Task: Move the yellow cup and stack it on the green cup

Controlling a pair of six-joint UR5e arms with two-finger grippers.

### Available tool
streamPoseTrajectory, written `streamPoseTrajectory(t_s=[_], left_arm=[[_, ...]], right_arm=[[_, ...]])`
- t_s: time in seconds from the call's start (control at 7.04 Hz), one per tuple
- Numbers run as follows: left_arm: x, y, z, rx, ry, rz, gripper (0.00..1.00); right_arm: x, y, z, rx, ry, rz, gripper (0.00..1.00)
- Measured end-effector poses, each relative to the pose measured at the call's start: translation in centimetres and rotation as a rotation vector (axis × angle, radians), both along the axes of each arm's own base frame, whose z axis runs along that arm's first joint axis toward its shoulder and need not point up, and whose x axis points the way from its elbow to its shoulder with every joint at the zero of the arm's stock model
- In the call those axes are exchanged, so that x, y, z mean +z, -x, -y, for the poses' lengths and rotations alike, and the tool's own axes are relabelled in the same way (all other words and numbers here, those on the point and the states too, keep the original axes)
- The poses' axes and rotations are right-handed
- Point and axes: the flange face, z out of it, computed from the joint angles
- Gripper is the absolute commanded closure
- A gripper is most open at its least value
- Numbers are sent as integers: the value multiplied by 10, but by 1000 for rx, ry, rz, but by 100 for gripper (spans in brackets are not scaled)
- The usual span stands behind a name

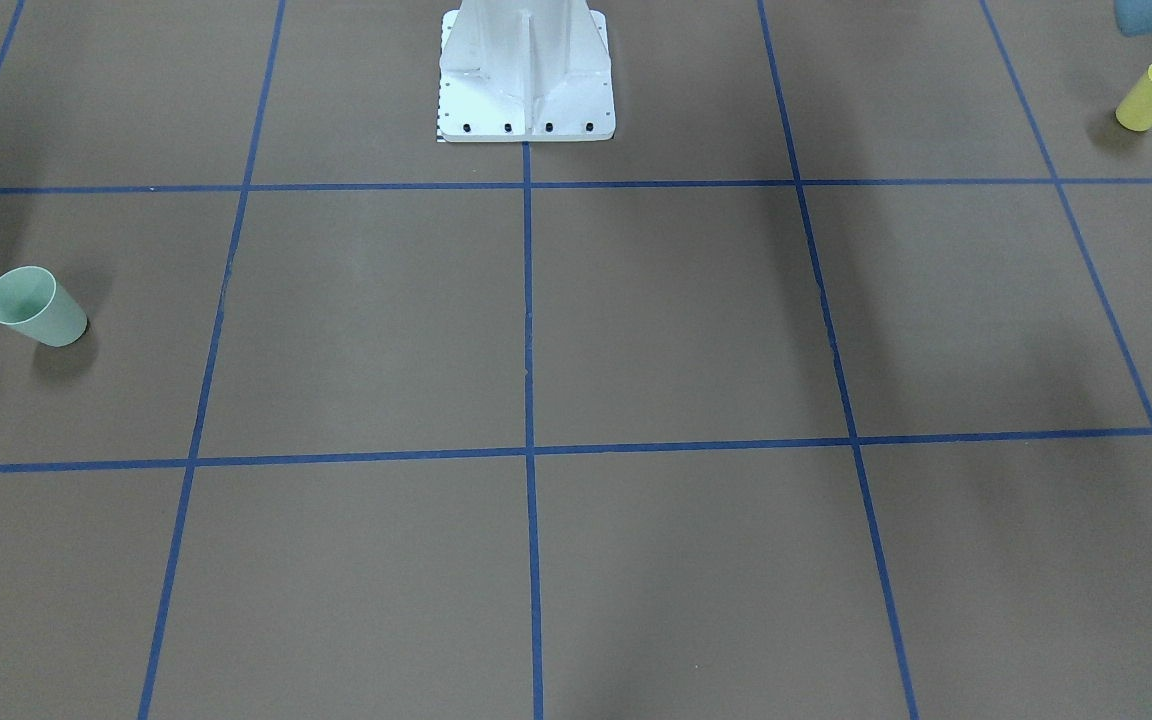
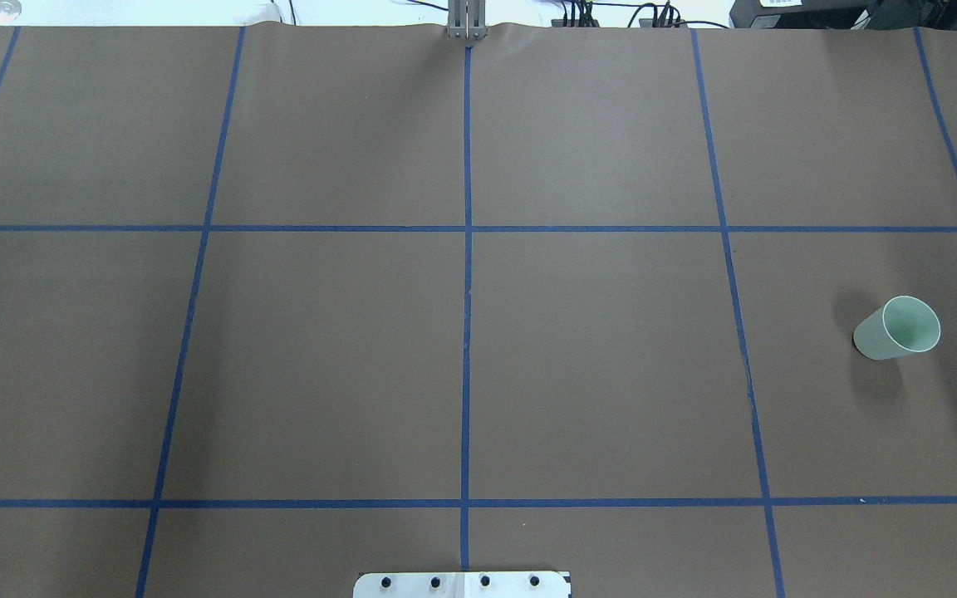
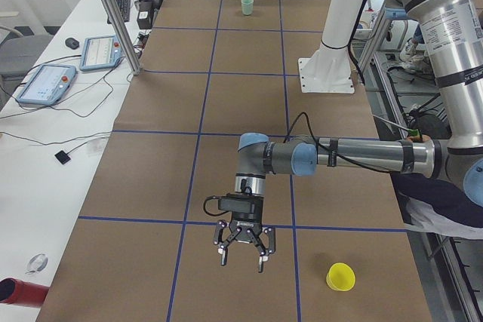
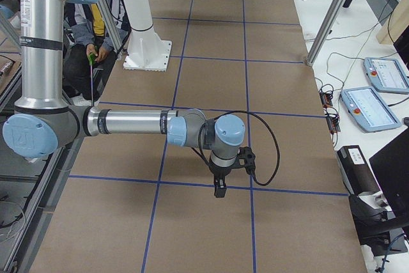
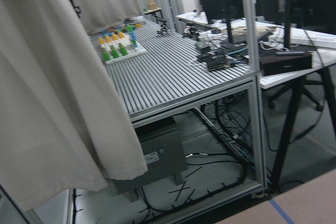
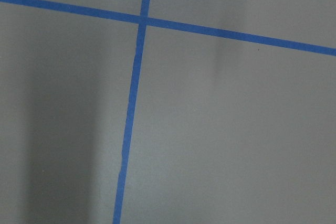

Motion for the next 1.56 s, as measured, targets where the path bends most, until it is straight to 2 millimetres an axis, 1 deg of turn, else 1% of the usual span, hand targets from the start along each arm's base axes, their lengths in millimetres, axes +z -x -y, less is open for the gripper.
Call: streamPoseTrajectory(t_s=[0.43, 0.57, 0.85, 0.99, 1.28, 1.42, 1.56], left_arm=[[27, -62, -34, -232, 191, 26, 0], [41, -73, -50, -324, 267, 66, 0], [74, -78, -79, -512, 396, 158, 0], [83, -85, -90, -595, 438, 186, 0], [93, -108, -103, -709, 477, 222, 0], [95, -120, -104, -738, 480, 233, 0], [95, -133, -100, -748, 472, 236, 0]], right_arm=[[3, 1, -2, -3, 7, 0, 0], [3, 2, -2, -4, 6, 0, 0], [2, 3, -2, -6, 2, 0, 0], [1, 3, -2, -8, 0, 0, 0], [-1, 5, -1, -13, -5, 1, 0], [-1, 5, -1, -17, -9, 1, 0], [-2, 5, -1, -19, -11, 1, 0]])
